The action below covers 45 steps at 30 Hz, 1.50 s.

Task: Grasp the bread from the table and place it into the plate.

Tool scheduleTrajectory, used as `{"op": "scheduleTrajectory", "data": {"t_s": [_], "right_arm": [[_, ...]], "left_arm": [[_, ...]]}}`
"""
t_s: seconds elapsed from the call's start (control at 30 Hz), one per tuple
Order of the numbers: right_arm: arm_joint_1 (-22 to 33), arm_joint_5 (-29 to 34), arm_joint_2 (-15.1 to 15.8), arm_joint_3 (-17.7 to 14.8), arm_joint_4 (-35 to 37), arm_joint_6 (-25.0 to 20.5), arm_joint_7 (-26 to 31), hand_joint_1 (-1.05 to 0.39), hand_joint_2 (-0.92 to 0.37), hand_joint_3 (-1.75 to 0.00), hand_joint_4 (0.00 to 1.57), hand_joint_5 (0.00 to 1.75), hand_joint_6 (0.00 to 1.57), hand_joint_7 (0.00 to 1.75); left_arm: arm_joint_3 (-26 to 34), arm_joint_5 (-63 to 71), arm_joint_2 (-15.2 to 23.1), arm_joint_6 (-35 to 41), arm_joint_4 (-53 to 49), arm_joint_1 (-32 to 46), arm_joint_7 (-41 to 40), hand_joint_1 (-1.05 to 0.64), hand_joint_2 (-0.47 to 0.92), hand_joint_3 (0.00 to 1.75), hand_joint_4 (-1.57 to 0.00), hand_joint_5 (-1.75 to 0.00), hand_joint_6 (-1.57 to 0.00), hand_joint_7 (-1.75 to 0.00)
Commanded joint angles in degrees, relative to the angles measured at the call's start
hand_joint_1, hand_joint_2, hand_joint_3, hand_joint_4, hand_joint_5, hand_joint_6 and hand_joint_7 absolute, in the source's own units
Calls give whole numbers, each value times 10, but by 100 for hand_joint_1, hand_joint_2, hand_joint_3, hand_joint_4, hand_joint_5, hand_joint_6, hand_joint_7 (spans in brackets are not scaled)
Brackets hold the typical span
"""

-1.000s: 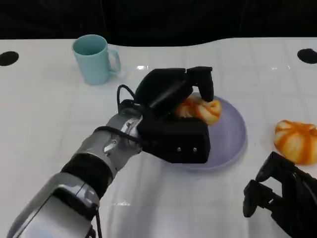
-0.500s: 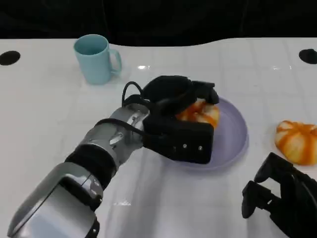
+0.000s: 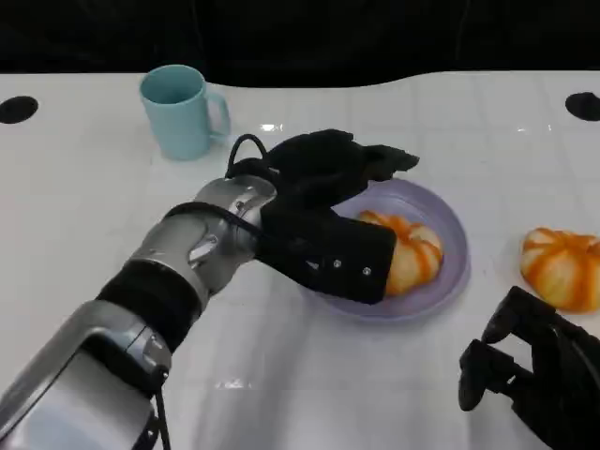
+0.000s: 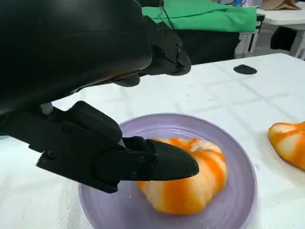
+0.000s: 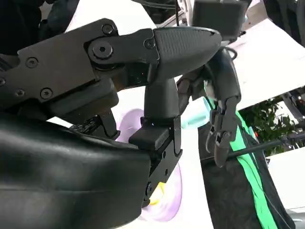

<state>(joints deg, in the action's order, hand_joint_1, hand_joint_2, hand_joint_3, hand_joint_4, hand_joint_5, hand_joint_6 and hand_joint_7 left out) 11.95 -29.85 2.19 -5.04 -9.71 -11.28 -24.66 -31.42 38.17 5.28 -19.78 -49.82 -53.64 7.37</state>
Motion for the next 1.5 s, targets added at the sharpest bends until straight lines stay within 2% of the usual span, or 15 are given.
{"op": "scheduleTrajectory", "data": {"t_s": [0.03, 0.3, 0.43, 0.53, 0.6, 0.73, 0.93, 1.03, 1.07, 1.13, 1.17, 1.2, 1.3, 1.5], "right_arm": [[1, 1, 8, -8, 1, 5, -1, -59, -92, -36, 75, 175, 59, 162], [0, -3, 6, -10, 2, 2, -6, -59, -92, -37, 75, 175, 58, 163], [1, -1, 5, -10, 0, 1, -2, -59, -92, -36, 75, 175, 58, 163], [2, -1, 5, -9, 1, 4, -6, -58, -92, -36, 75, 175, 58, 163], [2, 0, 5, -9, 2, 5, -8, -58, -92, -36, 75, 175, 58, 163], [5, 0, 6, -9, -2, -1, -3, -59, -92, -34, 75, 175, 60, 161], [7, -2, 4, -10, -3, 2, -6, -58, -92, -33, 74, 175, 59, 159], [6, 0, 3, -9, -1, 7, -7, -58, -92, -36, 73, 175, 58, 159], [6, 0, 3, -9, -2, 5, -5, -58, -92, -36, 73, 175, 58, 159], [5, -1, 5, -8, -3, 1, -6, -58, -92, -36, 73, 175, 58, 159], [5, -1, 6, -8, -4, 0, -6, -59, -92, -36, 73, 175, 59, 160], [5, -1, 6, -8, -4, 0, -6, -59, -92, -36, 73, 175, 59, 160], [6, -2, 5, -8, -6, -1, -5, -59, -92, -36, 74, 175, 59, 160], [7, 0, 7, -6, -10, -3, -3, -59, -92, -35, 74, 175, 59, 161]], "left_arm": [[16, -29, 33, -7, 54, 31, 45, -91, 92, 52, 0, -36, -16, -5], [58, -95, 69, -14, 146, 95, 93, -90, 92, 52, -2, -43, -20, -6], [91, -148, 75, -22, 191, 140, 105, -82, 92, 50, -6, -47, -24, -8], [121, -194, 73, -51, 207, 183, 96, -72, 92, 43, -15, -60, -32, -9], [144, -236, 60, -71, 210, 212, 94, -69, 92, 40, -19, -68, -37, -10], [193, -354, 20, -94, 236, 285, 112, -63, 92, 36, -35, -95, -60, -17], [228, -475, -6, -56, 320, 363, 156, -63, 92, 39, -55, -106, -79, -27], [247, -534, -35, -24, 363, 405, 153, -63, 92, 39, -66, -118, -88, -40], [252, -551, -44, -8, 376, 418, 150, -62, 92, 42, -63, -134, -76, -75], [263, -586, -58, 26, 403, 444, 149, -62, 92, 41, -62, -142, -67, -99], [268, -601, -62, 41, 416, 456, 151, -64, 92, 41, -58, -156, -62, -115], [272, -610, -65, 52, 425, 464, 152, -65, 92, 41, -56, -162, -59, -123], [286, -647, -76, 73, 442, 493, 168, -63, 92, 39, -61, -173, -57, -138], [302, -687, -88, 98, 456, 534, 196, -64, 92, 39, -72, -175, -56, -158]]}}
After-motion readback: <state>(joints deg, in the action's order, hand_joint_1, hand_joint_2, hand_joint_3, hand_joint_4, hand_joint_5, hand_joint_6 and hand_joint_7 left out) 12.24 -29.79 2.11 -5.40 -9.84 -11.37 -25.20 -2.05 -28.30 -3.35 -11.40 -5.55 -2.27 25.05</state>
